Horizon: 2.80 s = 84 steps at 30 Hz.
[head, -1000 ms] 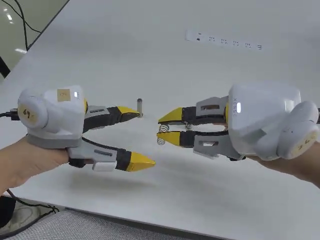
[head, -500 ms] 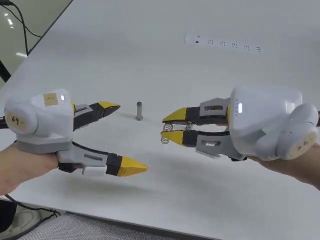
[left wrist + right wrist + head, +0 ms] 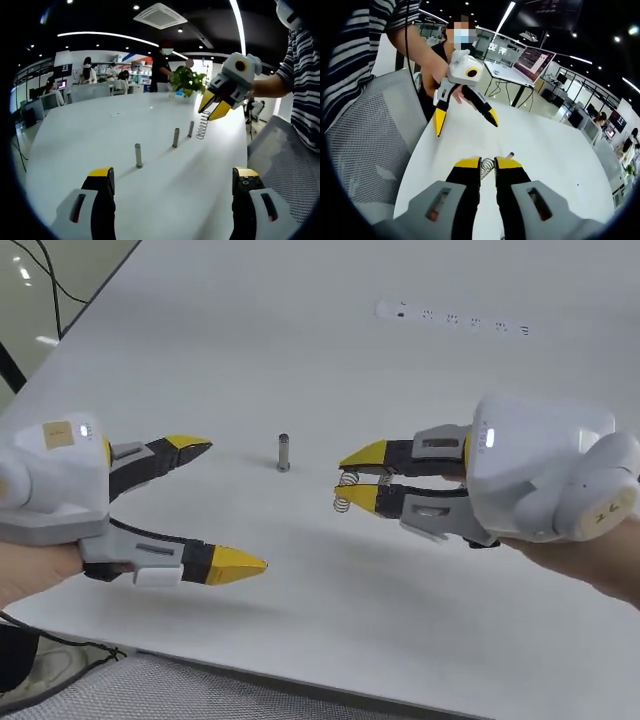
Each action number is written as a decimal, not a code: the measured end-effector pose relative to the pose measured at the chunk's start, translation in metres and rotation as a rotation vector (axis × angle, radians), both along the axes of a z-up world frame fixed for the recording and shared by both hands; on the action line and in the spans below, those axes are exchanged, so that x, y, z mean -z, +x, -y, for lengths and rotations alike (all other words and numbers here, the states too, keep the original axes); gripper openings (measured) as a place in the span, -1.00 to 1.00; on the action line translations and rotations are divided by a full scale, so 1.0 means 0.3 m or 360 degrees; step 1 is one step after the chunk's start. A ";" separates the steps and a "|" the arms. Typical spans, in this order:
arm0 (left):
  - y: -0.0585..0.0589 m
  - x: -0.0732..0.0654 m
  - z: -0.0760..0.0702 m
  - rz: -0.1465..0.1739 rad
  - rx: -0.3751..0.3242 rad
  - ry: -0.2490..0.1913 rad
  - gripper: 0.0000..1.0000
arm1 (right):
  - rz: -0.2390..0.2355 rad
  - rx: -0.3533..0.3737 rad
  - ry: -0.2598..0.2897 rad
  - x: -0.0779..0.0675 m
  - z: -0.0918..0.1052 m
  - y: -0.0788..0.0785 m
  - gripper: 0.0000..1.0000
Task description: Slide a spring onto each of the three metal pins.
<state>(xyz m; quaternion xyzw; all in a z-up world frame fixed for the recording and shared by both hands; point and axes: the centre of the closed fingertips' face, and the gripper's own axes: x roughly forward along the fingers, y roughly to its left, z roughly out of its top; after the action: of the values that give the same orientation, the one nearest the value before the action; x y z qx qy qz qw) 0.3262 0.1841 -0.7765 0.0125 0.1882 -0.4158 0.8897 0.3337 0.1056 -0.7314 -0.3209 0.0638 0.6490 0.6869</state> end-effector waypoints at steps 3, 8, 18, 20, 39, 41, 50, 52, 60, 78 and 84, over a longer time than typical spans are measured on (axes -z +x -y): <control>0.004 -0.004 -0.014 0.0011 -0.0025 -0.0005 0.95 | -0.0003 0.0011 -0.0004 0.003 -0.004 0.013 -0.77; -0.001 -0.010 -0.016 0.0025 -0.0034 -0.0005 0.95 | 0.0000 0.0032 0.0012 -0.011 -0.018 0.041 -0.77; -0.014 0.007 -0.036 0.0020 -0.0063 0.0019 0.95 | 0.0001 0.0067 0.0028 -0.033 -0.090 0.132 -0.77; -0.014 0.005 -0.040 0.0026 -0.0068 0.0019 0.95 | 0.0001 0.0064 0.0028 -0.037 -0.107 0.149 -0.77; -0.015 0.002 -0.050 0.0034 -0.0114 0.0005 0.92 | -0.0142 0.0161 0.0069 -0.001 -0.231 0.302 -0.77; -0.014 0.003 -0.050 0.0033 -0.0119 0.0004 0.92 | -0.0143 0.0163 0.0064 0.005 -0.237 0.301 -0.77; -0.022 0.010 -0.043 0.0022 -0.0114 0.0006 0.91 | -0.0150 0.0166 0.0029 0.043 -0.247 0.307 -0.77; -0.021 0.008 -0.044 0.0023 -0.0116 0.0005 0.90 | -0.0152 0.0180 0.0020 0.053 -0.247 0.315 -0.77; -0.021 0.008 -0.043 0.0018 -0.0115 -0.0002 0.88 | -0.0164 0.0176 0.0006 0.070 -0.258 0.301 -0.77; -0.020 -0.002 -0.041 0.0016 -0.0102 -0.0003 0.86 | -0.0195 0.0188 -0.0020 0.108 -0.261 0.311 -0.76; -0.020 0.001 -0.045 0.0009 -0.0107 -0.0002 0.86 | -0.0201 0.0169 -0.0103 0.159 -0.265 0.299 -0.76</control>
<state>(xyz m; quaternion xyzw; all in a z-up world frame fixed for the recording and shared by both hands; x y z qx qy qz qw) 0.3203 0.1977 -0.7770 0.0070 0.1857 -0.3858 0.9037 0.4233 0.1852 -0.7792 -0.2975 0.1447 0.6282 0.7041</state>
